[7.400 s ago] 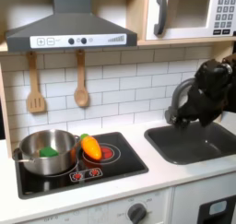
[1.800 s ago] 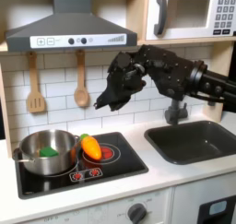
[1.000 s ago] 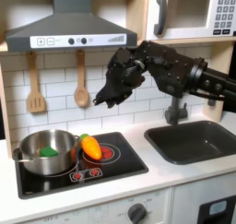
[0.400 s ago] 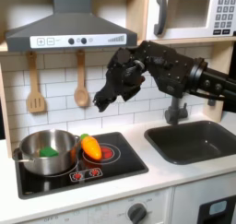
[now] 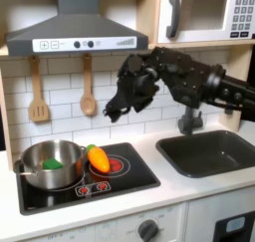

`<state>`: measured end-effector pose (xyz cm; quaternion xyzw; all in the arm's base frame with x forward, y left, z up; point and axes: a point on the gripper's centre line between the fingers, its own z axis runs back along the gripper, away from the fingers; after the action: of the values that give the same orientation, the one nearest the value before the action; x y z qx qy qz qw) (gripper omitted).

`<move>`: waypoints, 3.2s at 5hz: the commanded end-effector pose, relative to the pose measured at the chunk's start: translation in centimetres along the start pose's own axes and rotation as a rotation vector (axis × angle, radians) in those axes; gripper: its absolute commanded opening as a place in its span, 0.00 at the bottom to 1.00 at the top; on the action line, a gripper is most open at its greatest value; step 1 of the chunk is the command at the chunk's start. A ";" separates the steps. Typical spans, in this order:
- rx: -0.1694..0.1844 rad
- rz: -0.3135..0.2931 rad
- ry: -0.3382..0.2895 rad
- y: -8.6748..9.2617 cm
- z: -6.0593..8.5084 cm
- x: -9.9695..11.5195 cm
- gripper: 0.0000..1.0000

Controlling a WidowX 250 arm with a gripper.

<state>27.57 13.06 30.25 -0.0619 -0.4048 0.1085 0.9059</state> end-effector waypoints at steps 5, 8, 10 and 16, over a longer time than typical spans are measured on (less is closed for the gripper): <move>-0.043 0.020 -0.211 1.6 -1.8 2.9 0.00; -0.076 0.061 -0.268 1.5 -2.3 5.6 0.00; -0.120 0.069 -0.291 0.7 -1.7 7.5 0.00; -0.188 0.151 -0.349 -0.6 -3.3 12.9 0.00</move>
<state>39.01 15.75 37.65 -0.1509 -0.5602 0.1480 0.8009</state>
